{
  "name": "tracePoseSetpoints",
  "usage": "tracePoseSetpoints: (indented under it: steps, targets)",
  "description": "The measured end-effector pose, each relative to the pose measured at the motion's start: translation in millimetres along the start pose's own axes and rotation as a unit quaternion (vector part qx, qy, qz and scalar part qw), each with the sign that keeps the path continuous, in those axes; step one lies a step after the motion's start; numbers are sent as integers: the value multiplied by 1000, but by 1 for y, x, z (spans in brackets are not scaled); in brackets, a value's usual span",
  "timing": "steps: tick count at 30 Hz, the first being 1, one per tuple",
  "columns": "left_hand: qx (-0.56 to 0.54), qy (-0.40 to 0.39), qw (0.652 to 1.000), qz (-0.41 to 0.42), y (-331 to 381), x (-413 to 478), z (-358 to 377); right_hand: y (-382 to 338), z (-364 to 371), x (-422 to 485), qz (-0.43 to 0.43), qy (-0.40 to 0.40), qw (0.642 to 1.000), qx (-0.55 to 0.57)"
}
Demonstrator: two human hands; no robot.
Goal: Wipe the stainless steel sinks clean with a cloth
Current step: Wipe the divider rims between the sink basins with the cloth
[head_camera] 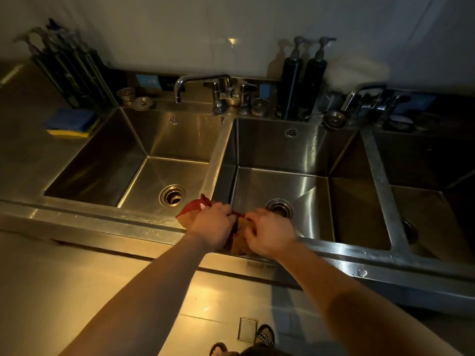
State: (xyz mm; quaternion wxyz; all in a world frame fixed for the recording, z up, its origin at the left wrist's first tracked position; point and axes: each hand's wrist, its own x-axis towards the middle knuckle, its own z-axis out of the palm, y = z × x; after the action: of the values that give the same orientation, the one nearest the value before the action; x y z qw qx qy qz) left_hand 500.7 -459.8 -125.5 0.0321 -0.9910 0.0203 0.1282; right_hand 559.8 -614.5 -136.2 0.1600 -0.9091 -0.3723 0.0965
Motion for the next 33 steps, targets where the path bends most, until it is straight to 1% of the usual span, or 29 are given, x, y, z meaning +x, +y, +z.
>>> tracePoseSetpoints:
  steps: [3, 5, 8, 10, 12, 20, 25, 28, 33]
  targets:
    - [-15, 16, 999, -38, 3, -14, 24, -20, 18, -2, 82, 29, 993, -76]
    - [-28, 9, 998, -56, 2, -20, 34, -30, 31, -2, 102, 20, 989, -107]
    - [-61, -10, 996, -63, 3, -28, 42, -25, 48, -5, 105, -16, 992, -67]
    - [-80, -13, 995, -63, 2, -31, 45, -22, 57, -9, 120, -24, 992, -36]
    - [-74, -19, 996, -56, 0, -31, 45, -25, 63, -13, 135, -22, 990, -30]
    - [-92, -25, 995, -30, -3, -26, 49, -33, 68, -19, 146, 37, 988, -45]
    - [-126, 1, 992, -15, 3, -24, 53, -29, 68, -22, 133, 79, 987, -37]
    - [-134, 14, 991, -5, 9, -23, 54, -22, 66, -25, 124, 86, 988, -29]
    - [-110, 11, 994, 9, 30, -12, 51, -3, 60, -40, 136, 90, 986, -33]
